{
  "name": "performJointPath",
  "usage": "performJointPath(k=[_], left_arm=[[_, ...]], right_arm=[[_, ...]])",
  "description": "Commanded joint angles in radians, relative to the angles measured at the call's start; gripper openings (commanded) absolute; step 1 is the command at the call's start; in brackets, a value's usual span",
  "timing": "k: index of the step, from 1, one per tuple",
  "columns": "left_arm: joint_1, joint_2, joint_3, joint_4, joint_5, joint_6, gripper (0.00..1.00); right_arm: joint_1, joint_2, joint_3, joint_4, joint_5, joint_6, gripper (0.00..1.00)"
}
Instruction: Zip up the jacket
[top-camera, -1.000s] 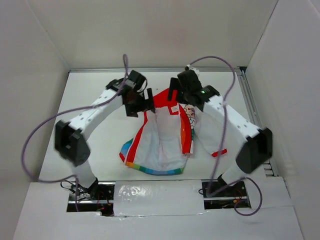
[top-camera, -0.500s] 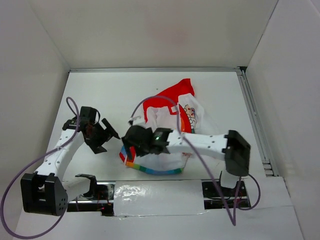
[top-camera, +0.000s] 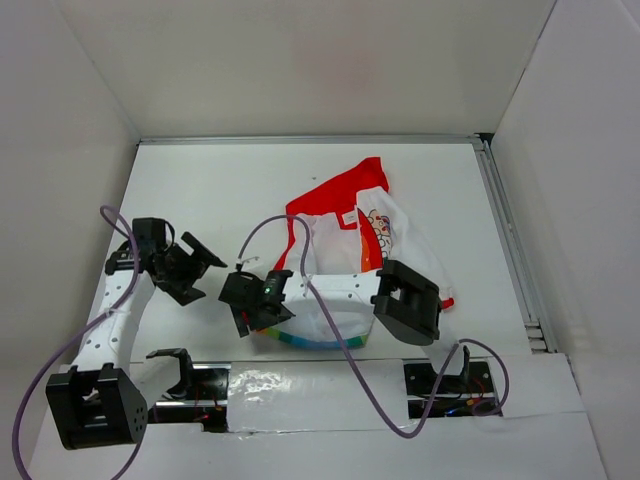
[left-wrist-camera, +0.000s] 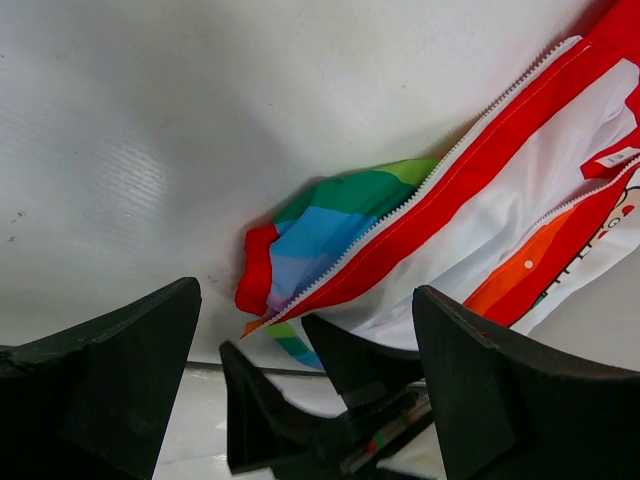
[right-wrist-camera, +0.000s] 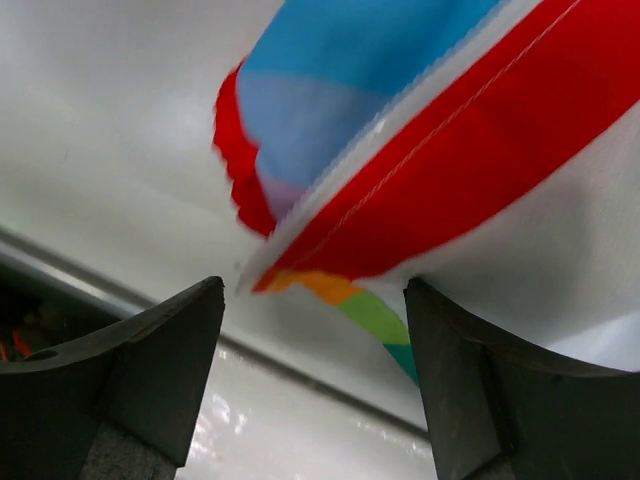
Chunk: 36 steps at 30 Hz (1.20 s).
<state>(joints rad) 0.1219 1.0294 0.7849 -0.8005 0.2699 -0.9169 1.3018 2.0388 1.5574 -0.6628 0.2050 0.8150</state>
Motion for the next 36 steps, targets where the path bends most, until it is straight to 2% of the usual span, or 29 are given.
performJointPath(k=[1,2,3,5,6,7,8,12,15,18,22,23,26,30,33,36], left_arm=[[0.007,-0.026,-0.004,0.018,0.028,0.007,0.99],[0.005,-0.028,-0.004,0.018,0.029,0.009,0.99],[0.007,-0.031,-0.003,0.020,0.028,0.010,0.99],[0.009,-0.035,-0.004,0.017,0.029,0.010,0.99],[0.009,-0.037,-0.006,0.021,0.029,0.010,0.99],[0.005,-0.043,-0.009,0.024,0.035,0.015,0.99],[0.005,-0.042,-0.015,0.035,0.040,0.018,0.99],[-0.001,-0.031,-0.018,0.037,0.035,0.019,0.99],[-0.042,-0.023,0.005,0.001,-0.035,-0.017,0.99],[-0.112,-0.025,0.019,-0.009,-0.067,-0.039,0.99],[-0.217,-0.006,0.022,0.018,-0.072,-0.063,0.99],[-0.231,0.017,0.024,0.033,-0.063,-0.068,0.99],[-0.309,0.061,0.049,0.044,-0.078,-0.097,0.99],[-0.444,0.184,0.118,0.035,-0.136,-0.146,0.99],[-0.517,0.263,0.169,0.034,-0.158,-0.157,0.99],[-0.570,0.331,0.208,0.032,-0.172,-0.163,0.99]], right_arm=[[-0.016,0.041,0.070,-0.007,0.053,0.041,0.79],[-0.018,0.061,0.078,-0.012,0.060,0.052,0.76],[-0.018,0.069,0.085,-0.014,0.068,0.058,0.65],[-0.021,0.063,0.064,-0.005,0.076,0.076,0.53],[-0.022,0.051,0.050,0.008,0.074,0.076,0.35],[-0.021,0.038,0.040,0.021,0.082,0.075,0.23],[-0.015,0.000,0.020,0.023,0.102,0.085,0.00],[-0.004,-0.129,-0.045,0.069,0.088,0.056,0.00],[-0.021,-0.250,-0.101,0.130,0.002,0.012,0.00],[-0.085,-0.412,-0.227,0.234,-0.120,0.015,0.00],[-0.208,-0.673,-0.519,0.359,-0.225,0.085,0.00],[-0.254,-0.784,-0.563,0.356,-0.208,0.117,0.00],[-0.343,-0.954,-0.727,0.269,-0.103,0.163,0.00],[-0.499,-1.246,-0.995,0.164,-0.084,0.288,0.00],[-0.603,-1.356,-1.126,0.091,-0.079,0.383,0.05],[-0.688,-1.376,-1.168,0.002,-0.064,0.441,0.11]])
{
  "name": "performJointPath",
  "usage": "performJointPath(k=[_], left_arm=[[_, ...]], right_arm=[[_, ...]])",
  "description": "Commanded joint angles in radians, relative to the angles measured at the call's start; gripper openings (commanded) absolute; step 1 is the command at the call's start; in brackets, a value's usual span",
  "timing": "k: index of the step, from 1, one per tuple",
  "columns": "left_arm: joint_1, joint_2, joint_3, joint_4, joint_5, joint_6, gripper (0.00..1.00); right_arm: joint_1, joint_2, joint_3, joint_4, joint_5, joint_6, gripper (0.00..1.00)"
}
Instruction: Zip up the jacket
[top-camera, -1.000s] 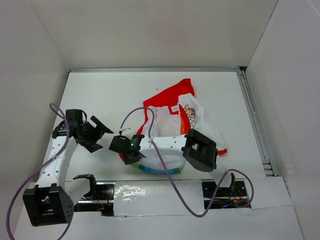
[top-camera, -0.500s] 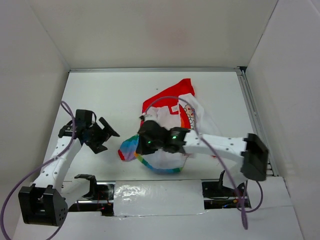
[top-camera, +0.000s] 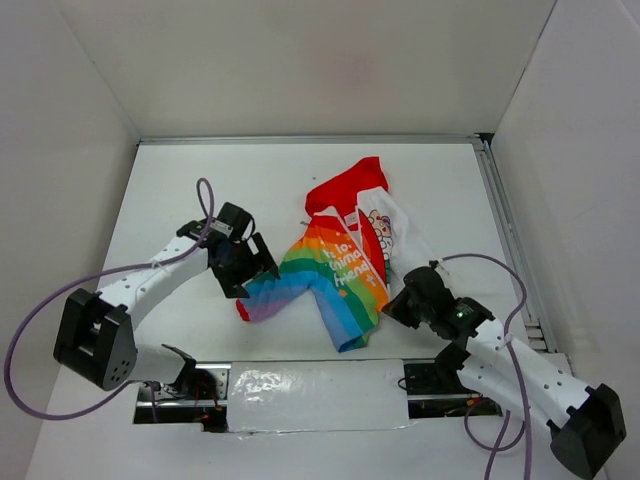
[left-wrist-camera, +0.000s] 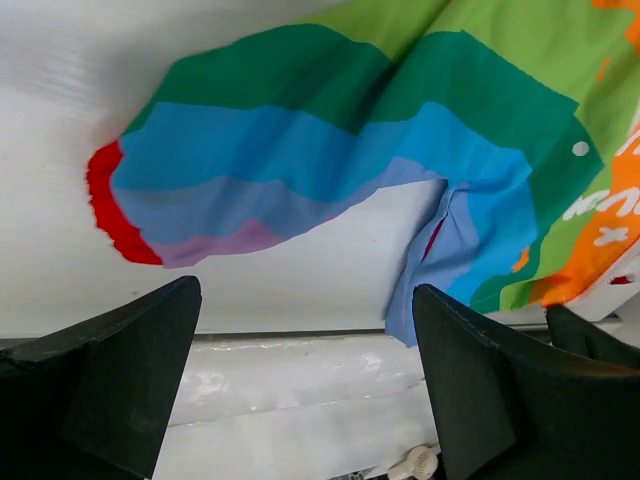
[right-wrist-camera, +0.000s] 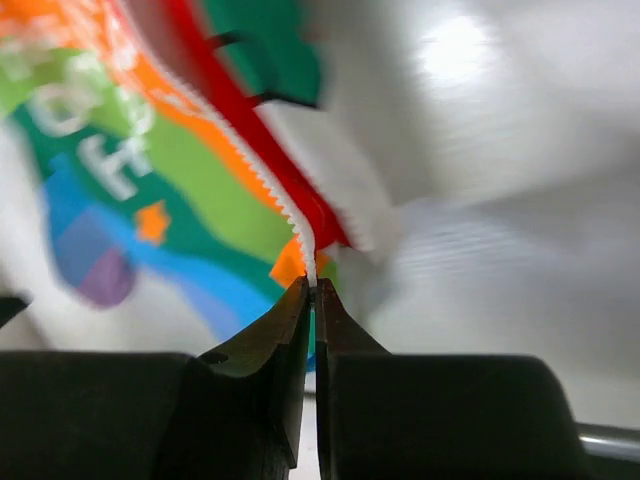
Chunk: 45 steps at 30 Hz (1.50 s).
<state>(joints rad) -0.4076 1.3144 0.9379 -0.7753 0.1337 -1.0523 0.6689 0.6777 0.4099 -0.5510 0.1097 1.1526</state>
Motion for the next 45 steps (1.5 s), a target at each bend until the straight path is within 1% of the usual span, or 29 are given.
performJointPath(k=[1,5,7,8,9,10,11,13,15,16,17,19,20,22,23,25,26,28,29,31,32,34,36,37,38,41,42,44,45], left_arm=[[-0.051,0.058,0.064,0.005,-0.037,-0.028,0.99],[-0.091,0.123,0.096,-0.007,-0.057,-0.034,0.99],[-0.100,0.135,0.093,0.010,-0.062,-0.026,0.99],[-0.105,0.152,0.090,0.016,-0.063,-0.017,0.99],[-0.105,0.157,0.088,0.024,-0.065,-0.012,0.99],[-0.105,0.175,0.085,0.030,-0.063,0.001,0.99],[-0.106,0.187,0.084,0.036,-0.068,0.005,0.99],[-0.106,0.219,0.081,0.054,-0.063,0.032,0.99],[-0.102,0.244,0.072,0.065,-0.065,0.040,0.99],[-0.094,0.271,0.067,0.079,-0.062,0.055,0.96],[-0.088,0.285,0.065,0.090,-0.054,0.061,0.83],[-0.059,0.318,0.071,0.090,-0.049,0.071,0.66],[-0.050,0.325,0.075,0.091,-0.054,0.075,0.54],[-0.018,0.338,0.075,0.099,-0.055,0.098,0.41],[-0.004,0.341,0.072,0.117,-0.046,0.107,0.19],[0.077,0.348,0.067,0.166,-0.022,0.159,0.00],[0.078,0.348,0.067,0.166,-0.013,0.160,0.00],[0.145,0.368,0.097,0.191,-0.022,0.208,0.00],[0.191,0.394,0.136,0.194,-0.023,0.247,0.00],[0.231,0.423,0.185,0.180,-0.022,0.271,0.00],[0.269,0.449,0.241,0.171,-0.011,0.299,0.00],[0.288,0.473,0.292,0.107,0.006,0.304,0.28],[0.270,0.464,0.328,0.082,0.010,0.298,0.69],[0.238,0.436,0.317,0.077,0.006,0.292,0.81],[0.222,0.413,0.305,0.077,0.012,0.291,0.99],[0.176,0.298,0.242,0.077,0.039,0.273,0.99],[0.165,0.223,0.225,0.077,0.047,0.253,0.99],[0.113,0.148,0.167,0.080,0.063,0.241,0.99],[0.092,0.081,0.150,0.085,0.064,0.224,0.99]], right_arm=[[-0.066,-0.004,-0.023,-0.133,0.036,0.105,0.11],[-0.071,0.071,-0.013,-0.130,0.041,0.076,0.15],[-0.019,0.106,0.018,-0.098,0.051,0.042,0.28],[0.003,0.111,0.062,-0.095,0.056,0.000,0.34],[0.026,0.114,0.087,-0.095,0.065,-0.020,0.58],[0.073,0.117,0.116,-0.104,0.085,-0.065,0.68],[0.089,0.120,0.141,-0.113,0.094,-0.080,0.77],[0.127,0.128,0.211,-0.147,0.128,-0.097,0.88],[0.133,0.140,0.254,-0.164,0.151,-0.102,0.89],[0.133,0.143,0.262,-0.165,0.169,-0.106,0.89],[0.126,0.157,0.274,-0.162,0.176,-0.122,0.89],[0.100,0.175,0.290,-0.158,0.177,-0.142,0.90],[0.089,0.196,0.306,-0.161,0.177,-0.151,0.90],[0.072,0.215,0.322,-0.164,0.180,-0.178,0.90],[0.048,0.229,0.331,-0.168,0.186,-0.197,0.90],[-0.007,0.246,0.345,-0.162,0.173,-0.227,0.90],[-0.008,0.247,0.345,-0.161,0.173,-0.228,0.90],[-0.044,0.253,0.346,-0.149,0.144,-0.264,0.90],[-0.057,0.261,0.345,-0.141,0.134,-0.283,0.90],[-0.087,0.270,0.337,-0.119,0.107,-0.298,0.90],[-0.097,0.279,0.328,-0.110,0.093,-0.318,0.90],[-0.098,0.293,0.317,-0.061,0.053,-0.335,0.90],[-0.094,0.325,0.308,-0.029,0.032,-0.341,0.90],[-0.088,0.338,0.305,0.000,0.016,-0.335,0.90],[-0.085,0.367,0.306,0.012,0.002,-0.335,0.90],[-0.054,0.394,0.314,0.080,-0.045,-0.340,0.89],[-0.049,0.414,0.314,0.120,-0.053,-0.341,0.89],[-0.054,0.445,0.325,0.138,-0.091,-0.335,0.88],[-0.052,0.476,0.328,0.155,-0.105,-0.335,0.87]])
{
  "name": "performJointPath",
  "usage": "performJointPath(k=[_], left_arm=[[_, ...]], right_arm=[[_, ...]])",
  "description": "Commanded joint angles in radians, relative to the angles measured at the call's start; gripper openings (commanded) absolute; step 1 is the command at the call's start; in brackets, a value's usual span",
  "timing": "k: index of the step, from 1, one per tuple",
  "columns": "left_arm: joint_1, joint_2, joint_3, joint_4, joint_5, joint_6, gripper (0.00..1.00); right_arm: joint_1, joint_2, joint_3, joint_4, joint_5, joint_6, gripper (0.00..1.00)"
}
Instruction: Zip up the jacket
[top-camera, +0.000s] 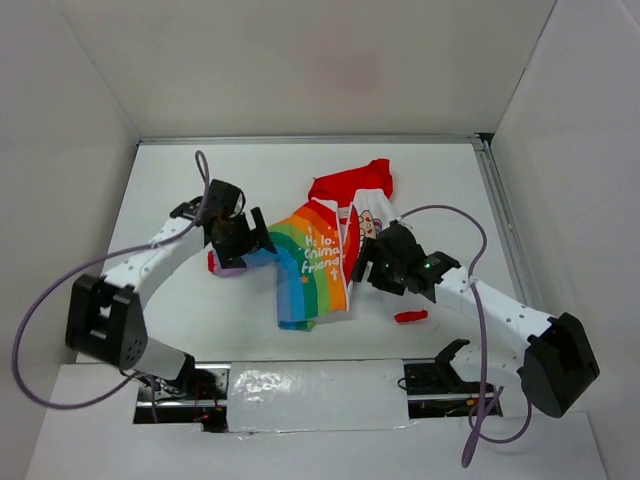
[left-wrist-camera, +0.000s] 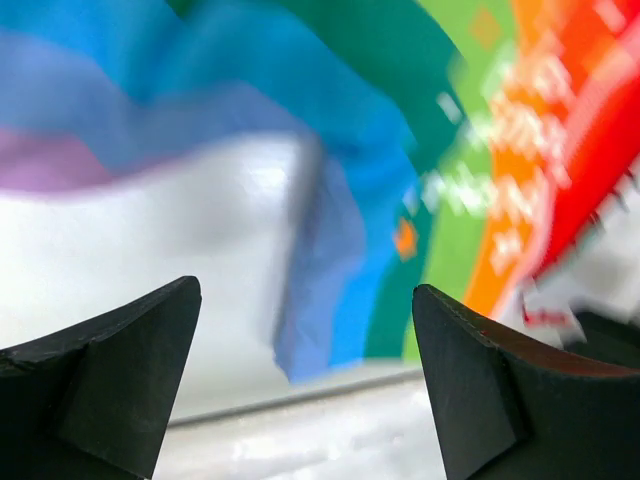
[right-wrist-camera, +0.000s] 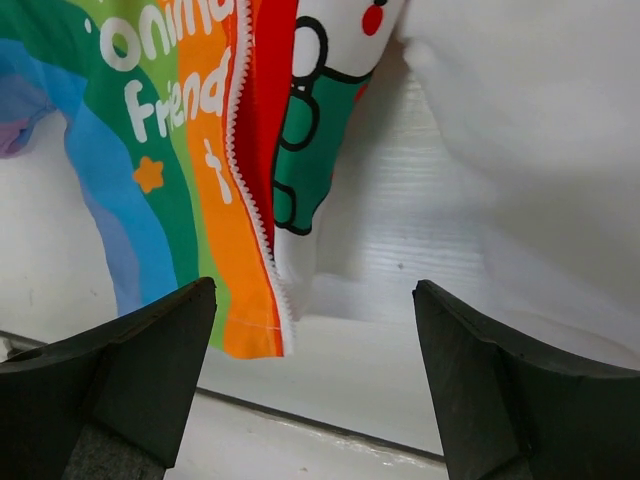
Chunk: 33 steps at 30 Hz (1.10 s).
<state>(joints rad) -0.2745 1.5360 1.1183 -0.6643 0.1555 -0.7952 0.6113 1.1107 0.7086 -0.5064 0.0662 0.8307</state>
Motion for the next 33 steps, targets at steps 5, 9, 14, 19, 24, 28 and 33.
performJointPath(k=[5,9,14,19,24,28,33], left_arm=[[-0.230,-0.254,-0.173,0.052,0.116,-0.081,0.99],[-0.374,-0.151,-0.170,0.086,0.119,-0.148,0.99],[-0.423,0.083,-0.062,0.104,0.108,-0.154,0.99],[-0.387,0.190,-0.003,0.075,0.079,-0.183,0.99],[-0.269,0.151,-0.115,0.135,0.101,-0.180,0.99],[-0.210,0.136,-0.159,0.129,0.107,-0.167,0.99],[-0.187,0.096,-0.202,0.144,0.104,-0.161,0.99]], right_arm=[[0.044,0.129,0.051,0.163,-0.112,0.019,0.83],[0.047,0.204,0.068,0.134,-0.088,0.061,0.74],[0.031,0.251,0.054,0.140,-0.042,0.117,0.37],[-0.013,0.239,0.014,0.141,-0.014,0.120,0.14],[-0.067,0.152,-0.052,0.140,-0.062,0.073,0.16],[-0.081,0.057,-0.109,0.189,-0.097,0.048,0.10],[-0.102,-0.043,-0.121,0.079,-0.017,0.025,0.00]])
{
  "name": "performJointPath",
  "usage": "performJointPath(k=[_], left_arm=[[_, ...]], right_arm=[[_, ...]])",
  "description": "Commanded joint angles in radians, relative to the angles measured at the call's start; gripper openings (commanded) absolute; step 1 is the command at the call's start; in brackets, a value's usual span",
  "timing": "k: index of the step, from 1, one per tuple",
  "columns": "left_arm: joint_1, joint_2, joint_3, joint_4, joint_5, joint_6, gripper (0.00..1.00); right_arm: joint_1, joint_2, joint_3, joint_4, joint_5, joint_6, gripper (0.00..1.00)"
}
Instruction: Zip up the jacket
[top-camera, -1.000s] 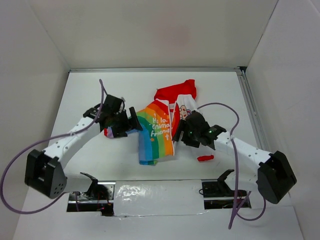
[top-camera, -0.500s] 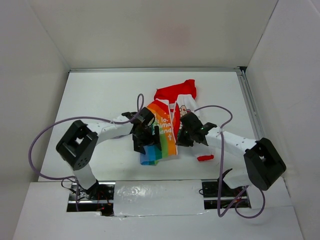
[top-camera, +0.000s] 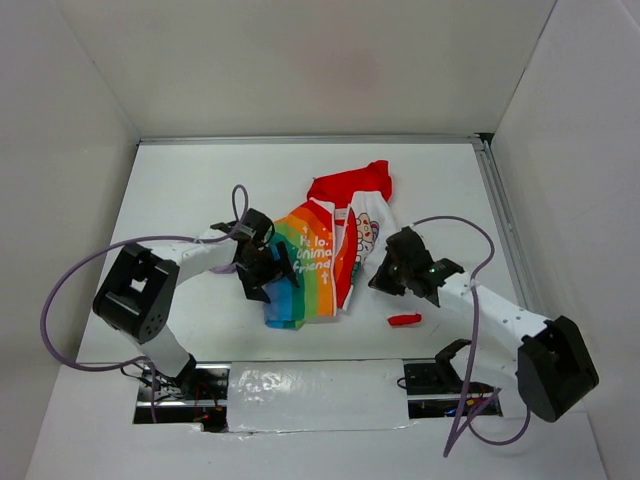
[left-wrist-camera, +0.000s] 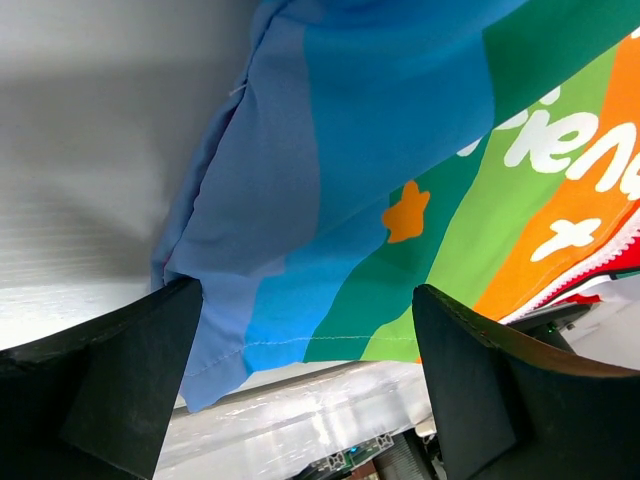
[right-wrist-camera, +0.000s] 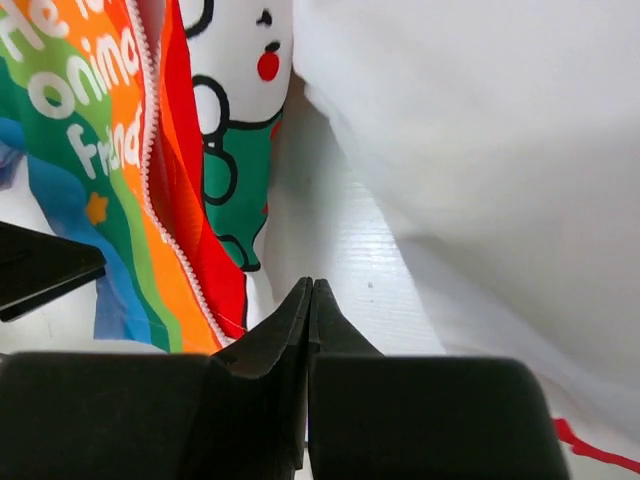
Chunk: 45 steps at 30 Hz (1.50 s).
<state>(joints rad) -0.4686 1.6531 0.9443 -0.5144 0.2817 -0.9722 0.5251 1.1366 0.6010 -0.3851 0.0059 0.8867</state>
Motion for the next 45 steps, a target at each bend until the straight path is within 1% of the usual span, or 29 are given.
performJointPath(k=[1,2,3,4,7,10,12,13,14,15,17,18,19,22,23,24,27,28,31,33,34,35,36,37,38,40,42,43,45], left_arm=[[0.007,-0.018,-0.024,-0.004,-0.015,0.018,0.99],[-0.001,-0.015,-0.022,0.002,-0.007,0.023,0.99],[-0.001,-0.015,-0.022,0.002,-0.007,0.023,0.99],[-0.010,-0.013,-0.025,0.014,-0.003,0.024,0.99],[-0.022,-0.007,-0.026,0.016,0.002,0.020,0.99],[-0.027,0.002,-0.022,0.008,-0.004,0.012,0.99],[-0.028,0.001,-0.025,0.010,-0.003,0.012,0.99],[-0.028,-0.003,-0.027,0.013,0.001,0.012,0.99],[-0.028,-0.009,-0.029,0.016,0.005,0.010,0.99],[-0.028,-0.010,-0.027,0.019,0.005,0.010,0.99],[-0.028,-0.015,-0.022,0.017,-0.001,0.012,0.99],[-0.025,-0.015,-0.019,0.014,-0.004,0.012,0.99],[-0.025,-0.015,-0.016,0.011,-0.009,0.012,0.99],[-0.012,-0.004,-0.012,-0.006,-0.032,0.009,0.99],[-0.005,-0.001,-0.013,-0.012,-0.035,0.004,0.99],[0.005,-0.001,-0.015,-0.025,-0.050,0.000,0.99],[0.018,-0.022,-0.029,-0.032,-0.068,-0.003,0.99],[0.019,-0.041,-0.033,-0.033,-0.075,-0.002,0.99],[0.025,-0.073,-0.044,-0.050,-0.111,-0.013,0.99],[0.028,-0.085,-0.045,-0.061,-0.130,-0.010,0.99],[0.027,-0.102,-0.045,-0.061,-0.130,0.001,0.99],[0.019,-0.111,-0.042,-0.061,-0.130,0.007,0.99],[0.013,-0.136,-0.039,-0.065,-0.139,0.016,0.99],[-0.008,-0.148,-0.036,-0.067,-0.145,0.017,0.99],[-0.022,-0.176,-0.029,-0.076,-0.153,0.026,0.99],[-0.070,-0.202,-0.016,-0.093,-0.170,0.024,0.99],[-0.123,-0.231,0.002,-0.131,-0.197,0.006,0.99],[-0.139,-0.239,0.008,-0.140,-0.200,0.001,0.99],[-0.174,-0.256,0.014,-0.151,-0.197,0.000,0.99]], right_arm=[[-0.023,-0.090,-0.023,-0.037,0.001,-0.044,0.00],[-0.017,-0.124,-0.039,-0.015,-0.061,-0.057,0.06],[-0.017,-0.133,-0.040,-0.015,-0.061,-0.055,0.16],[0.004,-0.138,-0.041,0.029,-0.095,-0.057,0.36],[0.070,-0.089,0.014,0.057,-0.092,-0.061,0.49],[0.108,0.029,0.100,0.029,-0.034,-0.057,0.51],[0.125,0.096,0.129,0.025,-0.009,-0.045,0.50],[0.128,0.160,0.149,0.029,0.034,-0.011,0.39],[0.133,0.188,0.157,0.037,0.064,-0.003,0.34],[0.130,0.219,0.166,0.032,0.066,0.001,0.33],[0.128,0.296,0.194,0.028,0.062,0.006,0.22],[0.130,0.322,0.194,0.025,0.052,0.003,0.07],[0.130,0.319,0.188,0.022,0.048,0.003,0.00],[0.121,0.209,0.105,-0.017,0.068,0.029,0.00],[0.109,0.162,0.048,-0.065,0.080,0.031,0.00],[0.095,0.055,0.022,-0.093,0.100,0.035,0.00],[0.023,-0.108,-0.062,-0.190,0.088,0.005,0.00],[0.010,-0.195,-0.075,-0.210,0.085,-0.003,0.00],[-0.008,-0.282,-0.124,-0.241,0.053,-0.003,0.00],[-0.010,-0.290,-0.150,-0.247,0.023,-0.003,0.00],[-0.005,-0.287,-0.153,-0.248,0.019,-0.012,0.03],[0.001,-0.282,-0.141,-0.255,0.020,-0.014,0.20],[0.025,-0.284,-0.130,-0.264,0.035,-0.020,0.29],[0.047,-0.297,-0.091,-0.293,0.052,-0.028,0.48],[0.096,-0.305,-0.066,-0.340,0.119,-0.020,0.50],[0.154,-0.336,0.014,-0.392,0.187,-0.008,0.57],[0.232,-0.342,0.077,-0.448,0.253,0.018,0.57],[0.258,-0.342,0.094,-0.457,0.270,0.023,0.61],[0.338,-0.322,0.123,-0.463,0.313,0.044,0.61]])
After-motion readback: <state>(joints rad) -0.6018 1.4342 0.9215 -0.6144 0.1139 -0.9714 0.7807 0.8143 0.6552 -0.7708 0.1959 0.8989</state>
